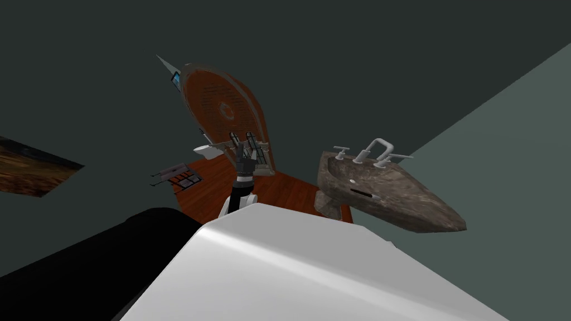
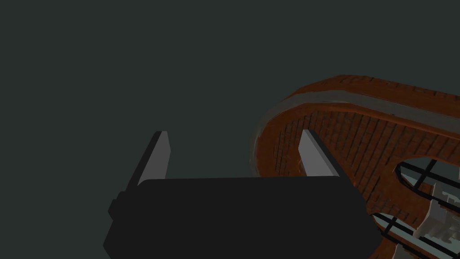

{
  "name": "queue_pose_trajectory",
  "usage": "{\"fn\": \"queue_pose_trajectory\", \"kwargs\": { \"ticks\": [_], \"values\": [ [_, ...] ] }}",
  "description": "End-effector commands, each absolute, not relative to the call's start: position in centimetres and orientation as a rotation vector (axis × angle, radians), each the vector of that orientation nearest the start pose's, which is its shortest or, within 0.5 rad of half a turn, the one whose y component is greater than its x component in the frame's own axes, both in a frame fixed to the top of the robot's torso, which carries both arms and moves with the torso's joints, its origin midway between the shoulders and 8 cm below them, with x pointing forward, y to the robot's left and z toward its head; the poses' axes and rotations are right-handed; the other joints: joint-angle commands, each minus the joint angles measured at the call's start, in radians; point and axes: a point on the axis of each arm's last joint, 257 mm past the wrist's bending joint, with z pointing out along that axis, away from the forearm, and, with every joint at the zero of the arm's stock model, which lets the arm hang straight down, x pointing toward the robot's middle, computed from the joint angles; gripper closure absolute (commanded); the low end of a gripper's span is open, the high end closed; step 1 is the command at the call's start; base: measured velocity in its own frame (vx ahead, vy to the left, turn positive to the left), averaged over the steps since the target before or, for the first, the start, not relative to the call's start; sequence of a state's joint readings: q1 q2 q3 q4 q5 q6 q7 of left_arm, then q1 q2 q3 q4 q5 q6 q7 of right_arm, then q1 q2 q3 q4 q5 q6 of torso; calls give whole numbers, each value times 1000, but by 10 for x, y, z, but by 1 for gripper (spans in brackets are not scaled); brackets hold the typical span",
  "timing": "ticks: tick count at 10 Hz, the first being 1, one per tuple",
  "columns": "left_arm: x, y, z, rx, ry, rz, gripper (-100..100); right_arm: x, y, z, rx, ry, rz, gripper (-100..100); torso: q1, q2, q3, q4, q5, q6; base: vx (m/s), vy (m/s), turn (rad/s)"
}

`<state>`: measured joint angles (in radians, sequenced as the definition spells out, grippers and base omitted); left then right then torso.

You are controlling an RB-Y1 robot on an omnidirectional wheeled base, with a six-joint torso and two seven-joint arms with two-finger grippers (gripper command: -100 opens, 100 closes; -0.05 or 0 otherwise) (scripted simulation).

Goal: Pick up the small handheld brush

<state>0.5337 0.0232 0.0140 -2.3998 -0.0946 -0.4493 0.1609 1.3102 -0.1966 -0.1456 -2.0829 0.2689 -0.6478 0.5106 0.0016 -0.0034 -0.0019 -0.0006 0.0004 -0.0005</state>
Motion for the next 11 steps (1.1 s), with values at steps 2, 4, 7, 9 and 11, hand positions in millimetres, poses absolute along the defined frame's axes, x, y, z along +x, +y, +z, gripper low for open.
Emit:
{"fn": "queue_pose_trajectory", "kwargs": {
  "ticks": [2,4,7,9,11],
  "values": [
    [327,269,56,-612,622,-1373,0,109,-373,-263,406,1790,119,-100,0,0,0,0,0,0,64,20,88],
    [327,269,56,-612,622,-1373,0,95,-374,-266,400,1826,87,-100,0,0,0,0,0,0,39,13,48],
    [327,269,56,-612,622,-1373,0,43,-387,-285,339,1976,-56,-100,0,0,0,0,0,1,63,17,132],
    [327,269,56,-612,622,-1373,0,14,-392,-292,303,2055,-127,-100,-1,-2,-1,0,0,0,81,12,138],
    [327,269,56,-612,622,-1373,0,-19,-397,-297,263,2142,-199,-100,-1,-1,-1,0,0,0,77,2,149]
  ]
}}
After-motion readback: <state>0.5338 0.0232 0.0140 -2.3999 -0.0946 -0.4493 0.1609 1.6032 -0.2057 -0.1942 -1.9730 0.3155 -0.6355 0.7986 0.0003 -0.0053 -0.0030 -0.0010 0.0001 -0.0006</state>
